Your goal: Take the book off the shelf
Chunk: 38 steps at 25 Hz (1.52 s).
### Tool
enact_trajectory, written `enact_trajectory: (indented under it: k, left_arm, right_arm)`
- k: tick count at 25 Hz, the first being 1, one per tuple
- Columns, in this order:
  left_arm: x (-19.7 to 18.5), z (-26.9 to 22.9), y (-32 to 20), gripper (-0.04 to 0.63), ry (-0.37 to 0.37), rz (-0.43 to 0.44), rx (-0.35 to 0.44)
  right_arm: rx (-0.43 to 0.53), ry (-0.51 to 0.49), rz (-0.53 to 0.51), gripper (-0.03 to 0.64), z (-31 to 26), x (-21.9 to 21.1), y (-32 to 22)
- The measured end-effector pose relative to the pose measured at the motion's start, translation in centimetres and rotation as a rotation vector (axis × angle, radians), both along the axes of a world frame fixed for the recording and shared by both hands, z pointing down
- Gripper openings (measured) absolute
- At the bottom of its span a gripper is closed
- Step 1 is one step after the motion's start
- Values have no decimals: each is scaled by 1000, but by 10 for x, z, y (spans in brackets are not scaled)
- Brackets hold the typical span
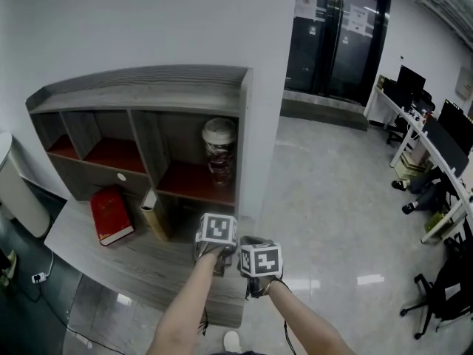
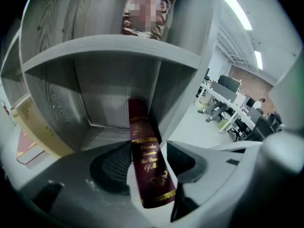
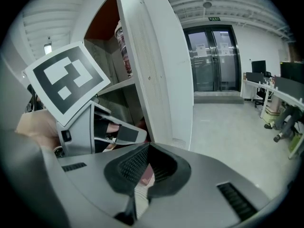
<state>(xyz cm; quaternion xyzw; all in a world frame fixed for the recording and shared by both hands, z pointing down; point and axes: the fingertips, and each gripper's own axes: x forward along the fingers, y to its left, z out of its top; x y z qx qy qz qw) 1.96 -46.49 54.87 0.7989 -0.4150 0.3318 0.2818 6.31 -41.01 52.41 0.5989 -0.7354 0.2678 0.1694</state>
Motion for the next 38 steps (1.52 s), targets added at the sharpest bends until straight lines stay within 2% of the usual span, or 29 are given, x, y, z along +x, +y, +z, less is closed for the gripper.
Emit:
enact_trajectory:
  k: [10, 14, 22, 26, 30, 34, 38]
  left_arm:
    - [7, 16, -4, 223, 19, 4, -71]
    - [3, 18, -12, 229, 5, -11, -55]
    - [3, 23, -8, 230, -3, -24, -105]
    - [2, 24, -11, 230, -14, -38, -90]
    - [4, 20, -6, 229, 8, -40, -85]
    - [7, 17, -9, 229, 34, -35, -40]
    - [-4, 15, -8, 226, 24, -63, -30]
  right_arm:
    - [-43, -3, 15, 0, 12, 6, -9]
    - [-50, 4, 12, 0, 15, 7, -10]
    - [-62, 5, 18, 0, 20, 7, -10]
    - [-64, 7, 21, 0, 20, 9, -9]
    - [-60, 9, 23, 0, 18, 9, -8]
    - [-56, 10, 25, 0, 17, 10, -9]
    - [-49, 17, 20, 0, 14, 8, -10]
